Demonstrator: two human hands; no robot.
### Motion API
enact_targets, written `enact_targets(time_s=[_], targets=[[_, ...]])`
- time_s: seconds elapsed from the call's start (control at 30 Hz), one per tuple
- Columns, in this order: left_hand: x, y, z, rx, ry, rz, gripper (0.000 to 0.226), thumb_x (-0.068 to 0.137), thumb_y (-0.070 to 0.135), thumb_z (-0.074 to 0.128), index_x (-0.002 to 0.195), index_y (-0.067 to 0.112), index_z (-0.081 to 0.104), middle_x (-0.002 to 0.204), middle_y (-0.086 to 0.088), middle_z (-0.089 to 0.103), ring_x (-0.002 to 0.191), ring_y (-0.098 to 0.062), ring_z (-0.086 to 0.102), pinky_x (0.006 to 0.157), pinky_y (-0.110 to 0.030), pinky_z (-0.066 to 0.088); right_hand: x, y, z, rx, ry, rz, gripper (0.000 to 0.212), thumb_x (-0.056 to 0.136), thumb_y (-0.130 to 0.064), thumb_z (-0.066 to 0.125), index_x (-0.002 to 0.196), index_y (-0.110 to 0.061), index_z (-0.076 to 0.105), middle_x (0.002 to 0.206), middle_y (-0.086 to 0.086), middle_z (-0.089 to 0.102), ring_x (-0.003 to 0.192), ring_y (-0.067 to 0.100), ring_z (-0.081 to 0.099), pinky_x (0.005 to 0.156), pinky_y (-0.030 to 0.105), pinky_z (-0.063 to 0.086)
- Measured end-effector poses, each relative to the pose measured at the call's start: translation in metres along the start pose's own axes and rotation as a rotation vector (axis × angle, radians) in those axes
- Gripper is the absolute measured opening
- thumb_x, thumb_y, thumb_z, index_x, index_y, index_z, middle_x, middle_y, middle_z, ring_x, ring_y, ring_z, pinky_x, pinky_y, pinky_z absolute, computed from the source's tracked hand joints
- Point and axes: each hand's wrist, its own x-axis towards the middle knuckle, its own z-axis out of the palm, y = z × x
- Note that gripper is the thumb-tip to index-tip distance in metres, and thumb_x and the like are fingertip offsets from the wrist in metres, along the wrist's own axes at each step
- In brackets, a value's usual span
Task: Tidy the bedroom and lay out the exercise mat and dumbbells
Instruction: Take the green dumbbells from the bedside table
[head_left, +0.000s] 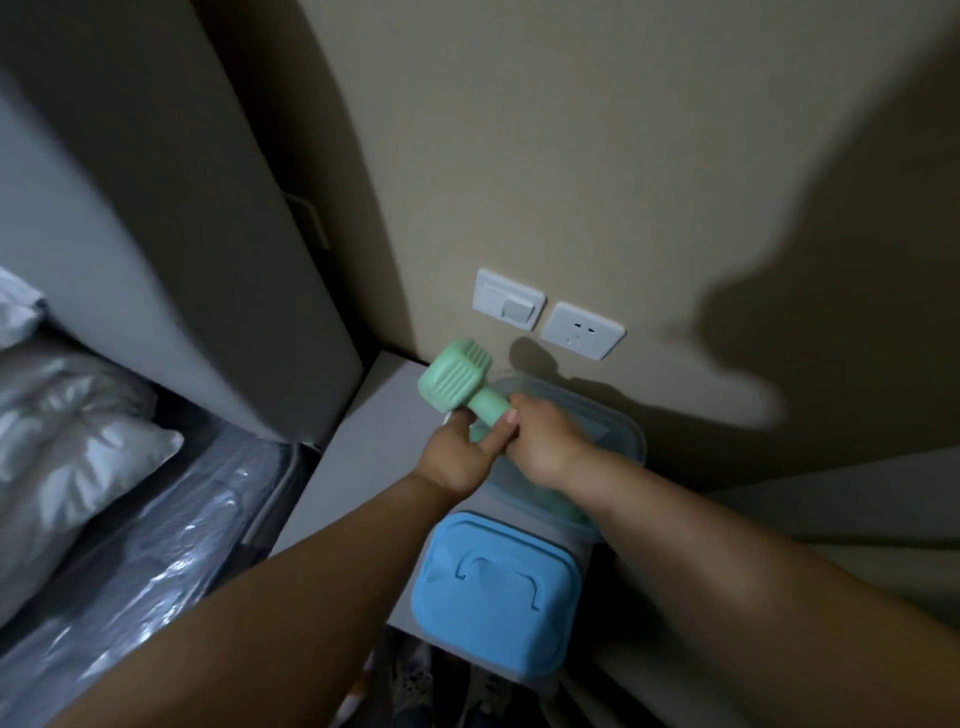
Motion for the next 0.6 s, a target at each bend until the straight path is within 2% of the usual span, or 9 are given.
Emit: enact_targets(time_s=[0.07, 0.13, 0.17, 0.23, 0.3, 0.37, 0.43, 0.5, 0.6], targets=[[-0.008, 0.0, -0.018, -0.108, 0.066, -0.099, 0.068, 0.085, 0.06, 0.052, 0.128, 0.009, 0.05, 0.122, -0.009, 0.06, 0.105, -0.021, 0.057, 0.092, -0.028, 0.042, -0.005, -0.024, 0.011, 0.034, -0.039, -0.054, 0.028, 0.089, -0.024, 0.056, 0.115, -0.014, 0.054, 0.115, 0.013, 0.062, 0.103, 0.03, 0.059, 0.076, 0.03, 0.042], [-0.014, -0.012, -0.04, -0.234, 0.134, -0.172, 0.065, 0.085, 0.058, 0.054, 0.123, 0.005, 0.053, 0.115, -0.012, 0.063, 0.101, -0.026, 0.061, 0.095, -0.038, 0.049, -0.006, -0.045, 0.026, 0.054, -0.08, -0.112, 0.036, 0.087, -0.025, 0.06, 0.121, -0.013, 0.052, 0.116, 0.011, 0.061, 0.104, 0.029, 0.058, 0.082, 0.031, 0.045], [-0.016, -0.02, -0.049, -0.29, 0.155, -0.186, 0.06, 0.087, 0.054, 0.055, 0.121, 0.004, 0.053, 0.113, -0.012, 0.063, 0.099, -0.026, 0.062, 0.092, -0.041, 0.051, -0.005, -0.052, 0.035, 0.066, -0.102, -0.142, 0.036, 0.087, -0.026, 0.062, 0.119, -0.013, 0.052, 0.114, 0.011, 0.062, 0.102, 0.029, 0.059, 0.082, 0.031, 0.046], [-0.018, -0.039, -0.065, -0.381, 0.19, -0.201, 0.045, 0.09, 0.045, 0.055, 0.116, 0.008, 0.052, 0.107, -0.009, 0.063, 0.091, -0.021, 0.064, 0.076, -0.035, 0.056, -0.001, -0.063, 0.052, 0.062, -0.131, -0.203, 0.03, 0.087, -0.027, 0.061, 0.113, -0.013, 0.053, 0.111, 0.01, 0.063, 0.099, 0.027, 0.06, 0.08, 0.032, 0.048], [-0.018, -0.064, -0.079, -0.401, 0.241, -0.252, 0.035, 0.092, 0.041, 0.054, 0.111, 0.011, 0.051, 0.101, -0.007, 0.062, 0.086, -0.019, 0.063, 0.065, -0.03, 0.056, 0.006, -0.067, 0.071, -0.004, -0.149, -0.266, 0.034, 0.089, -0.024, 0.057, 0.121, -0.014, 0.052, 0.12, 0.009, 0.06, 0.109, 0.027, 0.057, 0.087, 0.032, 0.046], [-0.016, -0.091, -0.091, -0.378, 0.293, -0.327, 0.037, 0.092, 0.04, 0.054, 0.113, 0.009, 0.049, 0.096, -0.005, 0.059, 0.086, -0.023, 0.062, 0.07, -0.038, 0.057, 0.013, -0.061, 0.086, -0.165, -0.144, -0.287, 0.049, 0.092, -0.026, 0.055, 0.138, -0.016, 0.041, 0.139, 0.009, 0.046, 0.127, 0.027, 0.042, 0.104, 0.033, 0.036], [-0.011, -0.122, -0.1, -0.276, 0.329, -0.414, 0.04, 0.092, 0.041, 0.055, 0.116, 0.01, 0.047, 0.1, -0.008, 0.057, 0.096, -0.031, 0.06, 0.086, -0.049, 0.053, 0.023, -0.05, 0.101, -0.394, -0.143, -0.262, 0.063, 0.092, -0.03, 0.054, 0.147, -0.018, 0.026, 0.153, 0.01, 0.024, 0.14, 0.029, 0.02, 0.115, 0.039, 0.021], [-0.002, -0.153, -0.106, -0.179, 0.328, -0.494, 0.044, 0.091, 0.043, 0.055, 0.12, 0.01, 0.047, 0.103, -0.009, 0.056, 0.1, -0.032, 0.057, 0.093, -0.05, 0.049, 0.033, -0.039, 0.116, -0.501, -0.153, -0.195, 0.065, 0.093, -0.025, 0.05, 0.15, -0.019, 0.018, 0.159, 0.008, 0.002, 0.146, 0.03, -0.002, 0.117, 0.045, 0.006], [0.012, -0.188, -0.106, -0.022, 0.262, -0.552, 0.046, 0.092, 0.045, 0.051, 0.12, 0.009, 0.048, 0.104, -0.012, 0.058, 0.096, -0.032, 0.057, 0.092, -0.046, 0.05, 0.042, -0.02, 0.129, -0.491, -0.083, -0.156, 0.058, 0.094, -0.014, 0.039, 0.149, -0.015, 0.02, 0.159, 0.009, -0.011, 0.144, 0.028, -0.019, 0.117, 0.042, -0.003]])
